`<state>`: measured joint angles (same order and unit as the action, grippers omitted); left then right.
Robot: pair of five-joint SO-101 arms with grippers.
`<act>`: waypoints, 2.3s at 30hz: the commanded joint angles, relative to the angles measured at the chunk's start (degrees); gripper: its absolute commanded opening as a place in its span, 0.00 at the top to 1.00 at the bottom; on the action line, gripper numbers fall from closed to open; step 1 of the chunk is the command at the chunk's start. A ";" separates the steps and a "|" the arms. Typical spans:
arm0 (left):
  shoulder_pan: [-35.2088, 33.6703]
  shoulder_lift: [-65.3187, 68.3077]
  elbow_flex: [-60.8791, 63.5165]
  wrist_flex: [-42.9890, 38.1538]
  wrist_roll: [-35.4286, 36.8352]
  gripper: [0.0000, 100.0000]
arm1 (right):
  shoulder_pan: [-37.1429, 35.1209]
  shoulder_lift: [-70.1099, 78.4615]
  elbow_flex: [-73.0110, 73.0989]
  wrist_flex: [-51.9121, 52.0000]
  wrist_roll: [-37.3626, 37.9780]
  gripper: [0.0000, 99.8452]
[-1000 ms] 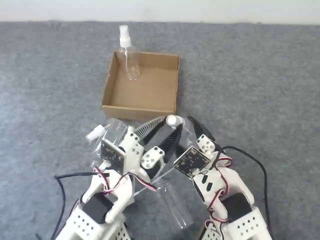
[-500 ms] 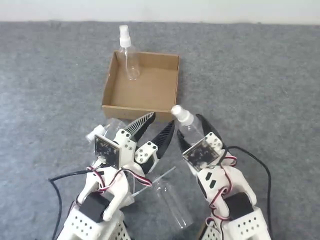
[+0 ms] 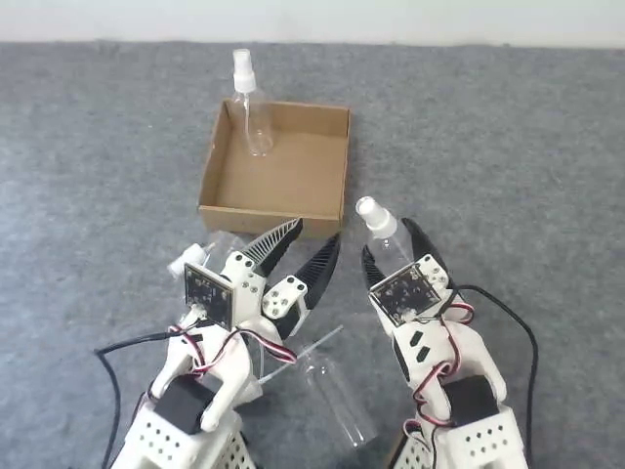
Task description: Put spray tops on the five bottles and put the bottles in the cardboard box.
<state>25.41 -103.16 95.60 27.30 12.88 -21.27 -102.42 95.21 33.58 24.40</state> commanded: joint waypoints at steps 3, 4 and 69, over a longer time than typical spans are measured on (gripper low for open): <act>-0.09 -1.05 -3.38 -0.18 -0.44 0.83 | 1.10 -1.27 1.23 0.22 -4.57 0.99; -0.09 -1.05 -3.30 -0.18 -0.44 0.83 | 1.63 -1.27 1.23 0.13 -5.01 0.99; -35.78 -0.70 0.92 -6.95 -0.53 0.93 | 0.04 -0.66 -13.63 -12.97 -18.64 0.99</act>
<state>-10.20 -103.16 97.10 20.88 12.79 -18.81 -102.51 86.42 22.33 4.97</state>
